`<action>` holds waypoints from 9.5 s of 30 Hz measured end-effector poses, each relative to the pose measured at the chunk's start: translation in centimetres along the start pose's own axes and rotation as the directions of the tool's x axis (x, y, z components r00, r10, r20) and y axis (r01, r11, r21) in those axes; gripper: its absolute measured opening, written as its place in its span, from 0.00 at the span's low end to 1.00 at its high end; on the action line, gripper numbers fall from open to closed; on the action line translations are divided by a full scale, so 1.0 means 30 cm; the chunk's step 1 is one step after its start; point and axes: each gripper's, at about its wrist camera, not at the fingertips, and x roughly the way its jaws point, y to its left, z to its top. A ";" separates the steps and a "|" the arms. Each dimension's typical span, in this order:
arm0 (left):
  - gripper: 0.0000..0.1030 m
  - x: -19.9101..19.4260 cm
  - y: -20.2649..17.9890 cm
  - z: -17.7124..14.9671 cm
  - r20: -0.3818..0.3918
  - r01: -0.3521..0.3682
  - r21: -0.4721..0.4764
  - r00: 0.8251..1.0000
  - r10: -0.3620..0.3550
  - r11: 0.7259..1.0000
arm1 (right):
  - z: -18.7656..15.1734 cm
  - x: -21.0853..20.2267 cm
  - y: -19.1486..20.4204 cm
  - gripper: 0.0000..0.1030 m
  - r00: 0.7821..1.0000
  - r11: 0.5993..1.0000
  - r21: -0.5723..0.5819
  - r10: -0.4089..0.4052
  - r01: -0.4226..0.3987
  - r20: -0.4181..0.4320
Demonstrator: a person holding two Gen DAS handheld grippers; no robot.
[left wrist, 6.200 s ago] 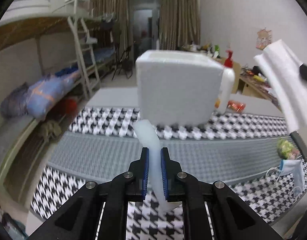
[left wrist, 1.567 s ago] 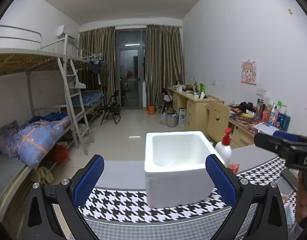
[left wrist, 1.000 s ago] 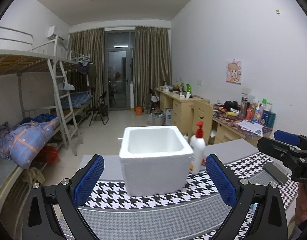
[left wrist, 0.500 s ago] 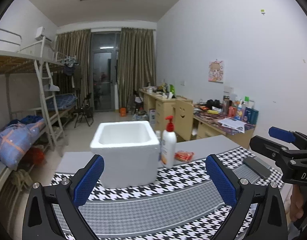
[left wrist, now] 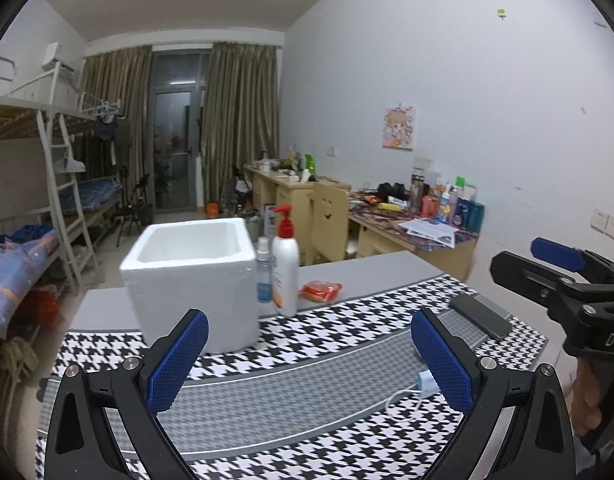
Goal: Organize soft objects
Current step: 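Withdraw both open tools from the box toward the mask and packet, then close the right tool on the blue face mask and lift it, then close the left tool on the green-and-pink packet and lift it, then carry the packet with the left tool while the right tool carries the mask toward the box, then open the left tool over the box to drop the packet inside, then lower the blue mask into the box and open the right tool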
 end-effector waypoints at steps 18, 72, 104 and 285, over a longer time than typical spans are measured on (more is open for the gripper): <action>0.99 0.119 -0.153 -0.050 -0.052 0.112 0.028 0.993 -0.111 0.993 | -0.081 -0.039 -0.164 0.99 0.995 0.994 0.054 -0.094 0.096 -0.037; 0.99 0.425 -0.350 -0.267 -0.270 0.183 0.089 0.951 -0.153 0.979 | -0.462 0.218 -0.357 0.55 0.917 0.987 0.116 -0.059 0.113 -0.395; 0.99 0.574 -0.575 -0.221 -0.329 0.220 0.147 0.930 -0.162 0.964 | -0.491 0.068 -0.564 0.09 0.908 0.966 0.154 -0.132 0.207 -0.397; 0.99 0.426 0.608 0.245 -0.104 -0.371 -0.055 0.925 0.364 0.927 | 0.317 0.662 0.329 0.09 0.973 0.989 -0.008 0.142 -0.146 -0.183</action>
